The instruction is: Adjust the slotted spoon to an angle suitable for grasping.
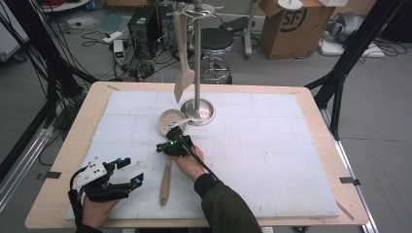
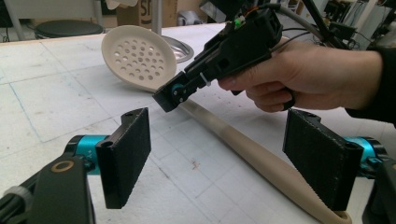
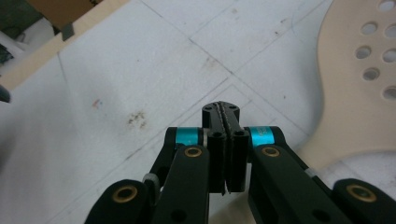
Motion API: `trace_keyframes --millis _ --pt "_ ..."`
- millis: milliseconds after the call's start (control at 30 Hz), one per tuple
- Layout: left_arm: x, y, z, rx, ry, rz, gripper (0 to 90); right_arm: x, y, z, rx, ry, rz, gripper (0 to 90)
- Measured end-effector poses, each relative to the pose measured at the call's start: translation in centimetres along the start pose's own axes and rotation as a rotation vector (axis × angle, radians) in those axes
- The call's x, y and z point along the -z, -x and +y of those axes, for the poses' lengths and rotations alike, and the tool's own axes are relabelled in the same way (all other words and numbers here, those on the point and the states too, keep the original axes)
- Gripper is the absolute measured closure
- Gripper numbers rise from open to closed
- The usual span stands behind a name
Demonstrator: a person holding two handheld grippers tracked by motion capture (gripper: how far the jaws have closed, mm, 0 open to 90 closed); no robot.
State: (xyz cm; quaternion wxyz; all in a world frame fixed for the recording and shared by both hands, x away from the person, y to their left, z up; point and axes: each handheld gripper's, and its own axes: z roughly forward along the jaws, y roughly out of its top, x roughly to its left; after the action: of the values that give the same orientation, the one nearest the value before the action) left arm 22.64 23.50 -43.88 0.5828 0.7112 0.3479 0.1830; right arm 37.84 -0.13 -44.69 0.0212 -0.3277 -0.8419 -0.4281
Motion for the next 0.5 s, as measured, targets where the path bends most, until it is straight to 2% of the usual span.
trace_keyframes --millis 133,233,267,300,333,500 --pt "0.0 -0.1 0.0 0.006 0.003 0.003 23.9 -0.2 0.4 -0.1 -0.017 -0.022 -0.027 89.9" --pt "0.0 0.0 0.0 0.001 0.000 0.002 23.9 -0.2 0.5 -0.1 -0.002 -0.044 -0.051 90.0" --pt "0.0 0.0 0.0 -0.001 -0.002 0.003 23.9 -0.2 0.1 0.0 0.016 -0.061 -0.094 90.0" --pt "0.1 0.0 0.0 -0.002 -0.003 0.003 23.9 -0.2 -0.3 0.1 0.074 -0.088 -0.151 90.0" --pt "0.1 -0.1 -0.1 0.003 -0.001 0.006 23.9 -0.2 -0.6 0.1 0.089 -0.108 -0.185 90.0" --pt "0.3 -0.1 -0.1 -0.001 -0.004 0.010 24.0 0.6 0.3 0.1 0.050 -0.121 -0.192 90.0"
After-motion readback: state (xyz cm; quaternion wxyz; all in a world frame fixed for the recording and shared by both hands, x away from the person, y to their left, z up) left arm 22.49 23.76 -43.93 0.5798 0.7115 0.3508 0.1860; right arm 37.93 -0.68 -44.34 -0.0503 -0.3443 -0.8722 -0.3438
